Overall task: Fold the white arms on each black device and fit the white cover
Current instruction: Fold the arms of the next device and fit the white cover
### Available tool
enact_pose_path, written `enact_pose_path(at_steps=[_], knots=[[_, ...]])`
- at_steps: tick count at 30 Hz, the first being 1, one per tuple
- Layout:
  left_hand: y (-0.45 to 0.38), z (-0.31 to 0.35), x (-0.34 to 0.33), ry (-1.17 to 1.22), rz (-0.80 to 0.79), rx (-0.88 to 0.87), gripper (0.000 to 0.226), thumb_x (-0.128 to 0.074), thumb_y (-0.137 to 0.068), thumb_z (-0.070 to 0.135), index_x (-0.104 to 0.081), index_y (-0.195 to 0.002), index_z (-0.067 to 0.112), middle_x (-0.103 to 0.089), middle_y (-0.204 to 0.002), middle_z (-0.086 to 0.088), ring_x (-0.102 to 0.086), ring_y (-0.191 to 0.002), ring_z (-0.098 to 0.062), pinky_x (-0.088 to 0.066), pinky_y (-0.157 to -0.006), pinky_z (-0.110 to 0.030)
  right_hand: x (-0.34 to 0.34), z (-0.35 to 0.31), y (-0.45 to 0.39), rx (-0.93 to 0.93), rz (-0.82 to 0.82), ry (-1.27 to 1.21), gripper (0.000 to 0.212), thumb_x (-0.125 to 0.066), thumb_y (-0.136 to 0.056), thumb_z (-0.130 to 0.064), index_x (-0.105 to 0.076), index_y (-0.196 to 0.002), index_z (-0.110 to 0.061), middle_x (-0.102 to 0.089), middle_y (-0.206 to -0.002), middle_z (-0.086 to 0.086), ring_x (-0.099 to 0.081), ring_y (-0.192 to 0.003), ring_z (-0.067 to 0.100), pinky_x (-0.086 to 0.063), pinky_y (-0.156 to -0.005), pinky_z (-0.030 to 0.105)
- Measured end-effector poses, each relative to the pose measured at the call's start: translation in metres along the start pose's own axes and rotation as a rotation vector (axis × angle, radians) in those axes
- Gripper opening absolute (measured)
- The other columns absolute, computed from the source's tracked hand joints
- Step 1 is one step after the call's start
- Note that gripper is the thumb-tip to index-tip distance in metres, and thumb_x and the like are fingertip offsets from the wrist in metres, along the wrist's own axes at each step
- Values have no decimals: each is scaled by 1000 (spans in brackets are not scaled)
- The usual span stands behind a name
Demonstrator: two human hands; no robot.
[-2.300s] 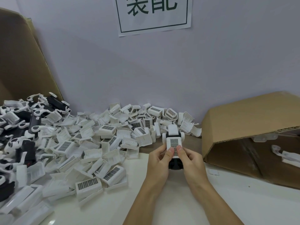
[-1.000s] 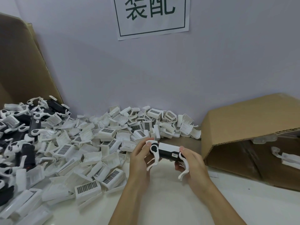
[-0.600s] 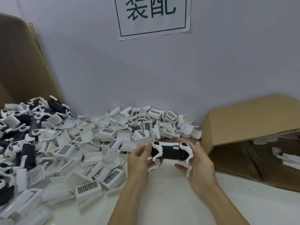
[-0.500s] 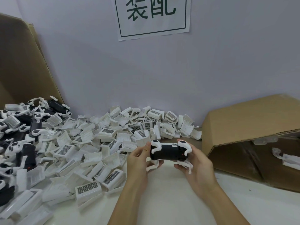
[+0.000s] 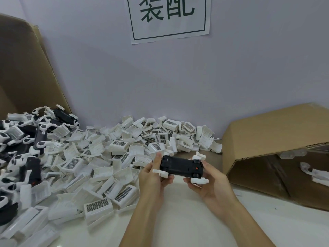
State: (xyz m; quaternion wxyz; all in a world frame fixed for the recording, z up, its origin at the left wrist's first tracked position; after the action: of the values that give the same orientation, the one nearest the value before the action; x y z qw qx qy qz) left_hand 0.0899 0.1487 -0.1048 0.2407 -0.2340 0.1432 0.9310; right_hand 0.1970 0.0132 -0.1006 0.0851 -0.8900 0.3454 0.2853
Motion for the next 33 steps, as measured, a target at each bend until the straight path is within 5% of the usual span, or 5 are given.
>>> enact_pose_path(at_steps=[5, 9, 24, 29, 33], knots=[[7, -9, -17, 425, -112, 141, 24, -49, -102, 21, -57, -99, -1, -68, -96, -24, -75, -73, -30, -62, -61, -33, 2, -9, -4, 139, 12, -150, 28, -49, -97, -16, -73, -107, -4, -72, -108, 21, -71, -86, 31, -60, -78, 36], [12, -22, -26, 222, -154, 193, 18, -45, -97, 10, -56, -107, -1, -71, -111, -27, -73, -96, -34, -57, -80, -37, 16, -10, -7, 230, 151, -133, 27, -51, -100, -7, -64, -123, -1, -71, -115, 19, -68, -99, 32, -54, -88, 43], [4, 4, -24, -280, -221, 49, 36, -67, -91, 37, -72, -96, 2, -71, -82, -14, -71, -74, -24, -55, -60, -31, -66, -27, 47, 1030, -78, 1110, 36, -70, -79, -8, -71, -113, -20, -62, -125, -12, -56, -120, 7, -47, -101, 28], [8, -6, -27, 270, -215, 248, 38, -62, -85, 37, -66, -108, 7, -65, -81, -9, -60, -66, -20, -56, -73, -38, -39, -47, 56, 1097, 195, 897, 34, -55, -84, -3, -72, -111, -15, -67, -116, -6, -60, -115, 9, -46, -97, 21], [13, 3, -27, 612, -315, 249, 48, -45, -97, 41, -62, -112, -1, -59, -70, -6, -52, -49, -16, -44, -38, -21, -15, -48, 44, 911, 315, 772, 39, -51, -80, -7, -67, -107, -30, -70, -103, -11, -64, -96, 5, -47, -79, 11]])
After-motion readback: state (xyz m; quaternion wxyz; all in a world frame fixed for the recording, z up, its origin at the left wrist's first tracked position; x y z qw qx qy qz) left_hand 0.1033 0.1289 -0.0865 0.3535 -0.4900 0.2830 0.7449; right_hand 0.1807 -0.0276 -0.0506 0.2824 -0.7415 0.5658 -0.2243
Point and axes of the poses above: each hand's wrist, its own y-axis away from the middle knuckle, its own x-axis out of the back of the hand, z = x × y, the point moved 9 cm from there along -y, towards the middle knuckle
